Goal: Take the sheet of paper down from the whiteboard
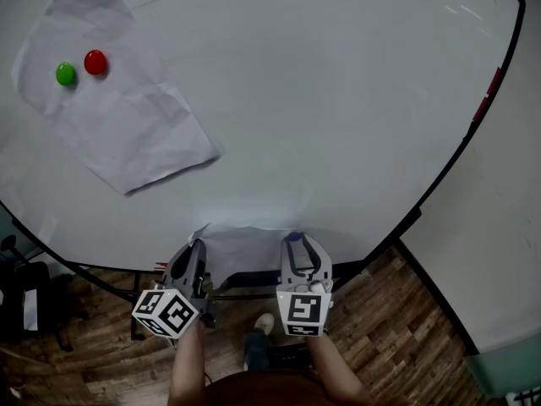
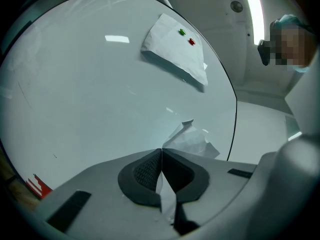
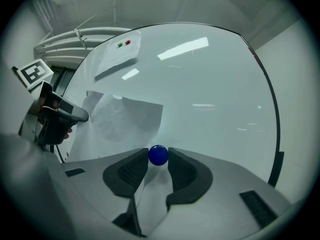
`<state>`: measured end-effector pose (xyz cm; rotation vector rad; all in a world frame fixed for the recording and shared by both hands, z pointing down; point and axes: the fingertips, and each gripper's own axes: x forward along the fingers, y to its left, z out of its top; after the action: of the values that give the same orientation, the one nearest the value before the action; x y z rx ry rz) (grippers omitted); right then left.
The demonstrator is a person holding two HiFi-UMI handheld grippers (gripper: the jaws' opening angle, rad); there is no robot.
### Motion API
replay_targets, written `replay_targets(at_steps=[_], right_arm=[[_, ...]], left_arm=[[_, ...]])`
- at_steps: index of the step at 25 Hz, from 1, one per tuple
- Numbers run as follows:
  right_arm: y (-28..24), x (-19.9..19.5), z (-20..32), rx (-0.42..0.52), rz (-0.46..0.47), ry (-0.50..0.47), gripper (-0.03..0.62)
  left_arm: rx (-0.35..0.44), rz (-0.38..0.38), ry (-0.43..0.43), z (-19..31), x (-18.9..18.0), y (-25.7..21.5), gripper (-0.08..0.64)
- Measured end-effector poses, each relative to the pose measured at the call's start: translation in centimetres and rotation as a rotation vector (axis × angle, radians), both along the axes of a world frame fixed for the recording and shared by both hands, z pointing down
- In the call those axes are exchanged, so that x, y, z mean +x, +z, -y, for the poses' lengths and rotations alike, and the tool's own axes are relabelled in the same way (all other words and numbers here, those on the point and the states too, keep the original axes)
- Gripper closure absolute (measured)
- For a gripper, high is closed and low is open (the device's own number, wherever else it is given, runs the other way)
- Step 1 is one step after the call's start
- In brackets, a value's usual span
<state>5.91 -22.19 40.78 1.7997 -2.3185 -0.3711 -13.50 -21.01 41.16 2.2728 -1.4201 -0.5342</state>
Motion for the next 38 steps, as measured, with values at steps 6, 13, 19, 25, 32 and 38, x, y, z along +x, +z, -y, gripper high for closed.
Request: replay_targets(at_steps=[6, 13, 19, 25, 32, 38], right_arm=[[0.0, 0.1, -0.1, -0.001, 0.004, -0.003, 0.456], [0.2, 0.3, -0.1, -0.008, 0.012, 0.003, 0.457], [0.4, 0.5, 0.0, -0.011, 0.006, 0.011, 0.456], [0.6, 0.4, 0.0, -0.012, 0.008, 0.003, 0.456], [0.5, 0.3, 0.0, -0.012, 0.001, 0.003, 0.457], [0.6, 0.3, 0.1, -0.015, -0.004, 0.009, 0.457]], left_arm=[[0.003, -0.003, -0.014, -0.2, -0.6, -0.1, 0.535], [0.004, -0.016, -0.035, -0.1, -1.6, -0.3, 0.535], [0.008, -0.012, -0.032, 0.0, -1.6, -0.2, 0.535], [0.002, -0.016, -0.029, 0.2, -1.4, -0.1, 0.535], [0.0, -0.021, -0.032, 0.2, -1.6, -0.1, 0.535], [0.001, -0.019, -0.032, 0.3, -1.8, -0.1, 0.535]])
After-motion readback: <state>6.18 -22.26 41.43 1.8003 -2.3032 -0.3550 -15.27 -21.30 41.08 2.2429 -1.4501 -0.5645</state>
